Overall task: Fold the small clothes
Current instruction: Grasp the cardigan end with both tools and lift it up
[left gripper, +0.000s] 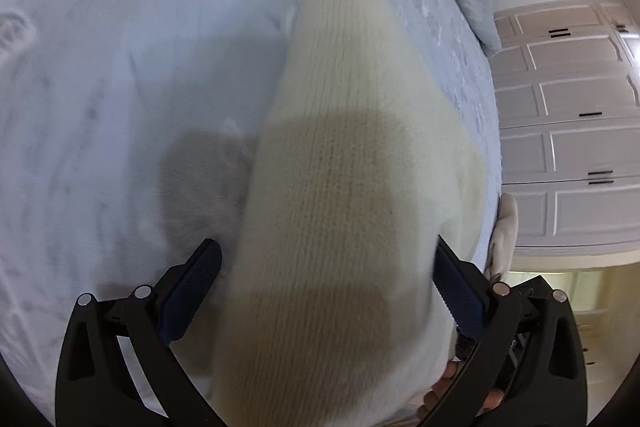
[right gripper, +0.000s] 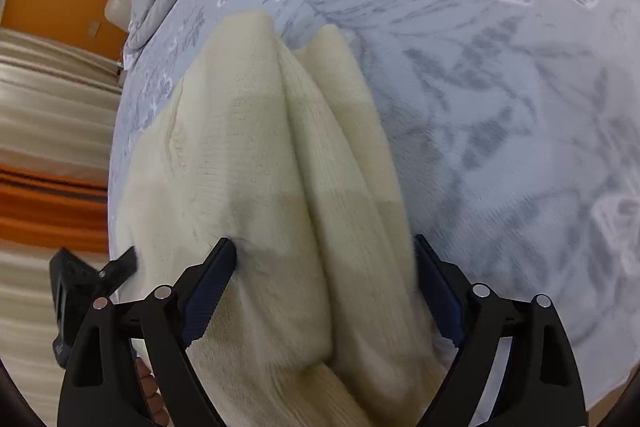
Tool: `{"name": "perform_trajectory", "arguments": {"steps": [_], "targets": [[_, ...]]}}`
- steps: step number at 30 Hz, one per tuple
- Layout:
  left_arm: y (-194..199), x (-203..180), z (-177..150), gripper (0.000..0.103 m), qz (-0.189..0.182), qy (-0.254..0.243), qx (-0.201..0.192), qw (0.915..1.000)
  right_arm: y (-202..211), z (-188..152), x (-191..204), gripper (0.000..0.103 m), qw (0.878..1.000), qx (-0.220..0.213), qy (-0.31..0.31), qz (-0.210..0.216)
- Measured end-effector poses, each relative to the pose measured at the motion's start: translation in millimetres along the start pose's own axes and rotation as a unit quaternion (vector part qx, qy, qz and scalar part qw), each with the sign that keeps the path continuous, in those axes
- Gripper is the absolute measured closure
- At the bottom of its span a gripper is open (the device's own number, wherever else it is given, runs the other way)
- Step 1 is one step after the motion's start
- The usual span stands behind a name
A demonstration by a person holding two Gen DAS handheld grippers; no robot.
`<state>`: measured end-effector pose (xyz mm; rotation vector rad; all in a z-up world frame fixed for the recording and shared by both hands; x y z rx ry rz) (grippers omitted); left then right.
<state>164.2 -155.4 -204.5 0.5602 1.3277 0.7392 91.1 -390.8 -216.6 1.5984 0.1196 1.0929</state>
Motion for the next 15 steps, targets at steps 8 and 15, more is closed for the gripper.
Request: {"name": "perform_trajectory", "arguments": {"steps": [8,15], "targets": [[47,-41,-8,0.042,0.016,-0.053,-0.011,0.9984,54,-22,44,0.071,0.998,-0.041,0.029,0.039],[149,-40,-82,0.042,-0.003,-0.076,0.004,0.9971,127,-130,65,0.071,0.996,-0.025,0.065,0.058]]}}
Point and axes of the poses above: each gripper's, at about its wrist camera, not at the fingertips, and y roughly against the way its jaws point, x to its left, z to its top, the point moved 7 cm from there along -y, roughly the way its jaws point, and after that the axes turned 10 degrees about -y, right-handed, at the moved point
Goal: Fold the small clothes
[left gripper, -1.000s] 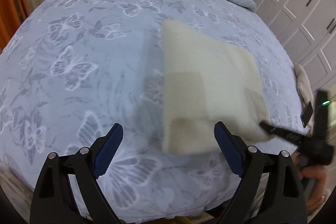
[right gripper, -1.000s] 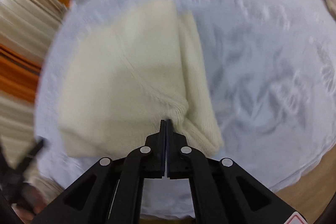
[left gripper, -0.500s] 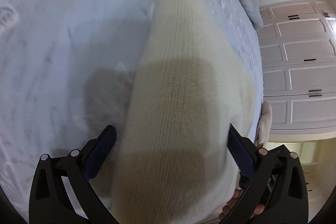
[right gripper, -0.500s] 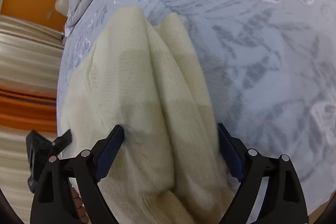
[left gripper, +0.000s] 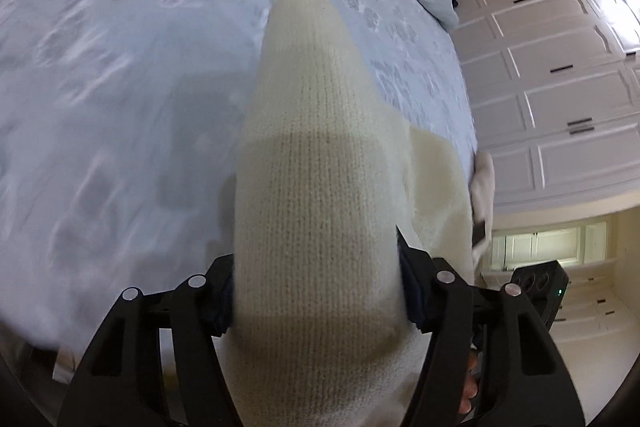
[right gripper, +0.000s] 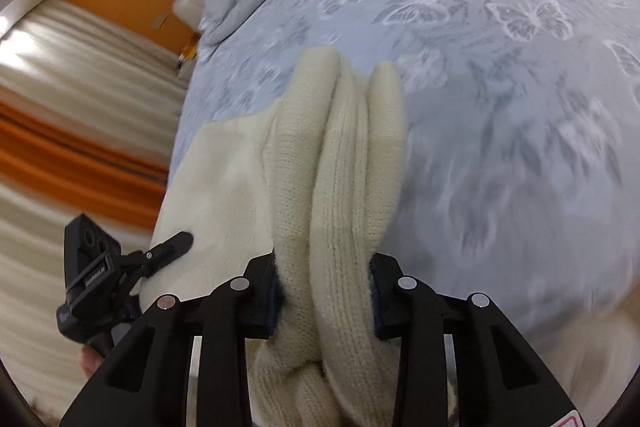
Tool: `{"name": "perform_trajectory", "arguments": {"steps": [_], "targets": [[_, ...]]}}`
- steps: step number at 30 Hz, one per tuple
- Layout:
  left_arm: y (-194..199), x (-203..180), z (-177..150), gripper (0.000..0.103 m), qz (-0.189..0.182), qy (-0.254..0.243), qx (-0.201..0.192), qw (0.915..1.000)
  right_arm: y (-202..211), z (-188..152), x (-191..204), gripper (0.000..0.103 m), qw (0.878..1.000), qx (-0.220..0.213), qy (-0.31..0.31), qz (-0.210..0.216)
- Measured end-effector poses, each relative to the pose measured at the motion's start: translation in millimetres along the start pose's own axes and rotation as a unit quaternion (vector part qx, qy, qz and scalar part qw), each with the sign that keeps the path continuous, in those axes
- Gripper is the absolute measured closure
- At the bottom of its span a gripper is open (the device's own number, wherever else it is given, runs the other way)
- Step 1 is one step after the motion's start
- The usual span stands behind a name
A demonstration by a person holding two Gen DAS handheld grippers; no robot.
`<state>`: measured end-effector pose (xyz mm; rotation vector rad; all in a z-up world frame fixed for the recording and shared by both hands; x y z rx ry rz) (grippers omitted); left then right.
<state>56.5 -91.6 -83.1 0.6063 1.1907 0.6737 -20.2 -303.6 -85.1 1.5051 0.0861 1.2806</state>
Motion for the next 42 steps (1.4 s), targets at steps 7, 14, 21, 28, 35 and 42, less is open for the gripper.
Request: {"name": "perform_trajectory", "arguments": {"steps": [7,14,21,28,35,42], "targets": [[91,3,-65,0.042,0.000,-0.011,-0.043,0.9990,53,-86,68,0.071,0.995,-0.039,0.094,0.015],[186,-26,-27,0.042,-0.001,-0.097,-0.163,0.9819,89,-77,161,0.070,0.976,-0.117,0.161,0.087],[240,-31,38,0.041,-0.006,-0.154,-0.244,0.9573,75,-39,227,0.070,0.959,-0.157,0.195,0.132],[165,66,79,0.036,0.018,-0.120,-0.230,0.9655,-84,-2,169,0.059,0.981,-0.071,0.163,0.082],[73,178,54,0.035,0.137,-0.071,-0.171,0.9731,-132,-18,96,0.065,0.990,-0.068,0.120,-0.024],[90,133,26,0.032,0.109,-0.123,-0.175,0.9708,-142,-55,155,0.103,0.968,-0.034,0.249,-0.025]]}}
Point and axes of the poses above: each gripper's, at about its wrist camera, not at the fingertips, and y roughly against the way its jaws point, x to its left, z to its top, the point moved 7 cm from there along -y, roughly the way its jaws point, and after that the axes turned 10 degrees about -y, right-handed, at the moved point
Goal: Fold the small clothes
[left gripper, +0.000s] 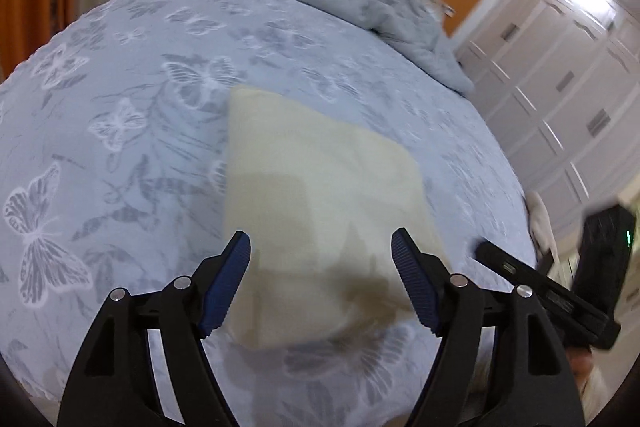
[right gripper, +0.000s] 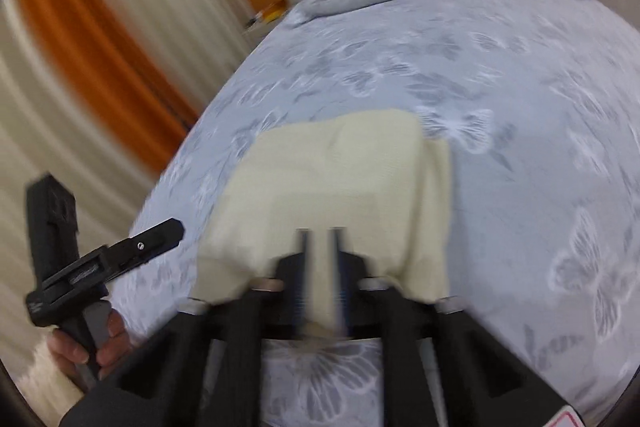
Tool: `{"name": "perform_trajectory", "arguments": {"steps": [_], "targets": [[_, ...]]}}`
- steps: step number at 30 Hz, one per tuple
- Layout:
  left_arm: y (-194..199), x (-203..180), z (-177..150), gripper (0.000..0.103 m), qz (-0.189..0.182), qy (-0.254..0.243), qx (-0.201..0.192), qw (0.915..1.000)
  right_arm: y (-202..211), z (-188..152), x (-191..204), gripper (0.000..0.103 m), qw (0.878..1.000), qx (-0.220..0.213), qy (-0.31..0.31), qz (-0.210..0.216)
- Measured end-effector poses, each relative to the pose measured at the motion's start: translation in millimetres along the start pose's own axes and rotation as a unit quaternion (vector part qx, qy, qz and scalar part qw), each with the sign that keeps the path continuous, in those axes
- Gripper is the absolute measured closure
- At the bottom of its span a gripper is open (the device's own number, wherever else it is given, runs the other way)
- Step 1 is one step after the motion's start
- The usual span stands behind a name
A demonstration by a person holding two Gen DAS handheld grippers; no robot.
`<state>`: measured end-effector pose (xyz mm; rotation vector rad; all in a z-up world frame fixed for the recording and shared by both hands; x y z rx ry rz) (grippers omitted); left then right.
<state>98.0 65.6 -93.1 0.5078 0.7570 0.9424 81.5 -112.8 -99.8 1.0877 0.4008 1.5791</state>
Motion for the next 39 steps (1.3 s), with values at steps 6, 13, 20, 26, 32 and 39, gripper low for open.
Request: {"name": "perform_trajectory", "arguments": {"steps": [6,13,20,26,32,39], "targets": [[-50,32,-54,0.034,0.080,0.006,0.127,0.9887,-54,-27,-57,0.103,0.995,0.069,-0.021,-0.071],[-48,33,-53,0.033,0.095,-0.008,0.116,0.9886,-20,0,-27,0.101,0.997,0.018,-0.023,-0.077],[-49,37,-57,0.026,0.090,0.007,0.114,0.9894,-62,14,-65,0.079,0.991,0.082,-0.087,-0.068],[-53,41,-57,0.024,0.081,0.006,0.115,0.9900,-43,53,-67,0.097,0.996,0.040,-0.074,-0.040],[-62,37,-57,0.018,0.085,-0.013,0.121,0.9889,-73,30,-91,0.096,0.993,0.064,-0.083,-0.058],[-48,30,-54,0.019,0.098,-0.028,0.100,0.9898,1,22,-59,0.095,0.997,-0.001,-0.061,-0.037]]}}
Point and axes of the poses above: each gripper's, at about its wrist camera, not at the fingertips, and y roughly against the way its jaws point, x to its left, z to its top, the point moved 7 cm from there along -y, roughly the way its jaws point, and after that the axes turned 10 degrees about -y, right-handed, at the moved point
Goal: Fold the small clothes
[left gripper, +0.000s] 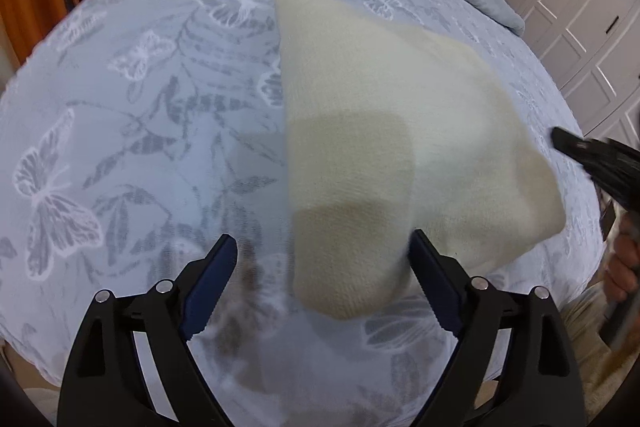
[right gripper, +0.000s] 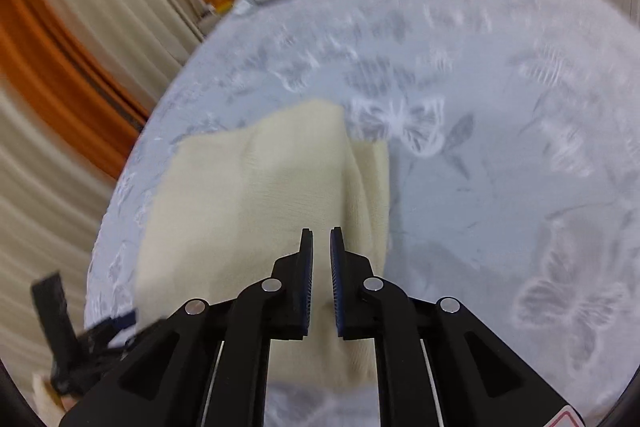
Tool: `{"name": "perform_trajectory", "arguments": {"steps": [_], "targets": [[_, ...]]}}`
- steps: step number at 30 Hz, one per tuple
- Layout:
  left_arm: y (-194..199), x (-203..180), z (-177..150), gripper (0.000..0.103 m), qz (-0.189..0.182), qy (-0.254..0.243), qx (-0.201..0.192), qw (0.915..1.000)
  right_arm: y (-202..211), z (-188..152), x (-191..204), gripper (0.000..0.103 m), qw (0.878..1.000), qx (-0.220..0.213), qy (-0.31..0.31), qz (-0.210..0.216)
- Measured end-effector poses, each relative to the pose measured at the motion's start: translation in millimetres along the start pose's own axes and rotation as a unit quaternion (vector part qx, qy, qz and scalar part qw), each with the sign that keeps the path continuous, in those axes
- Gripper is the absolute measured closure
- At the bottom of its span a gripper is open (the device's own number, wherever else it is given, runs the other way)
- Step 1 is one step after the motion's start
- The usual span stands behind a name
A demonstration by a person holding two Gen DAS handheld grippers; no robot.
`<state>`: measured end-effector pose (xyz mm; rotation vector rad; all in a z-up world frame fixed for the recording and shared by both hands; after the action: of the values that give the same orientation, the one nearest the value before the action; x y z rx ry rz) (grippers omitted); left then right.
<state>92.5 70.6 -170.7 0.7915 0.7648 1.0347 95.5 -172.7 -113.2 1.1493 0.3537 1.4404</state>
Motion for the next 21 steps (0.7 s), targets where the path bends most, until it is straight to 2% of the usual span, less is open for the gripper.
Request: {"name": "perform_trajectory", "arguments": {"steps": [3,4,8,10,12,15,16,21], "targets": [[3,-7,-3,0.019,0.013,-0.019,-0.002,0.9997,-27,-32,-22,0.096,0.996,0.061,0.019,-0.059],[1,-9,-4,0.019,0.016,-0.023,0.002,0.9996,-37,-43,-31,0.096,0.995,0.074,0.013,-0.062],[1,-11,-6,0.019,0.023,-0.026,0.004,0.9994,-9,-38,-24,0.092,0.998,0.036,-0.018,-0.038],[2,-10,-7,0.019,0.019,-0.019,0.005,0.9996,-4,-32,-24,0.089,0.999,0.024,-0.022,-0.040],[1,-8,-7,0.019,0.021,-0.018,0.007,0.9996,-14,-32,-37,0.087,0.997,0.035,-0.034,-0.063],[-1,-8,-6,0.018,0.022,-0.016,0.010,0.9996,-32,-41,-54,0.085,0.994,0.070,-0.066,-0.060],[-1,-8,-7,0.018,0.022,-0.016,0.011,0.9996,-37,-48,-55,0.091,0.992,0.081,-0.071,-0.060],[-5,-4,-8,0.018,0.025,-0.014,0.018,0.9994,-34,-66,-40,0.091,0.991,0.098,-0.043,-0.081]]}}
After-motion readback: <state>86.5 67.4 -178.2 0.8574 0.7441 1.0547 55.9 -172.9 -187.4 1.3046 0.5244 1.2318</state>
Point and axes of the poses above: each gripper's, at about its wrist camera, not at the fingertips, and y roughly against the way its jaws point, x to its left, z to its top, the point moved 7 cm from there along -y, roughly the way its jaws point, and after that the axes turned 10 degrees about -y, right-handed, at the moved point
